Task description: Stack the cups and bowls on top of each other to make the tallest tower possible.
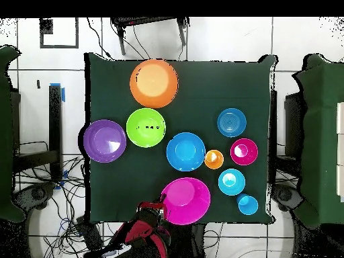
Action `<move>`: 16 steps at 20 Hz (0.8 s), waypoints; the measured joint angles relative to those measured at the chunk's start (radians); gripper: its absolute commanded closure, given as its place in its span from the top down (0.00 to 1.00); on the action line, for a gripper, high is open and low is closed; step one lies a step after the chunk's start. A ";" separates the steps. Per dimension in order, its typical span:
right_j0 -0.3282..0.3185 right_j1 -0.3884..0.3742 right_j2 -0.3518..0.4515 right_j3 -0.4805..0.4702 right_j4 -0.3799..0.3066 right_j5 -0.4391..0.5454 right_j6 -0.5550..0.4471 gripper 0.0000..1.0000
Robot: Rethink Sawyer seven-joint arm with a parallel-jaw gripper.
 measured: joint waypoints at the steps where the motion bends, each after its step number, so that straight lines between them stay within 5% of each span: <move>1: 0.005 -0.007 -0.003 -0.006 0.000 0.016 0.000 0.00; 16: 0.019 -0.055 -0.060 -0.158 -0.001 0.245 0.000 0.00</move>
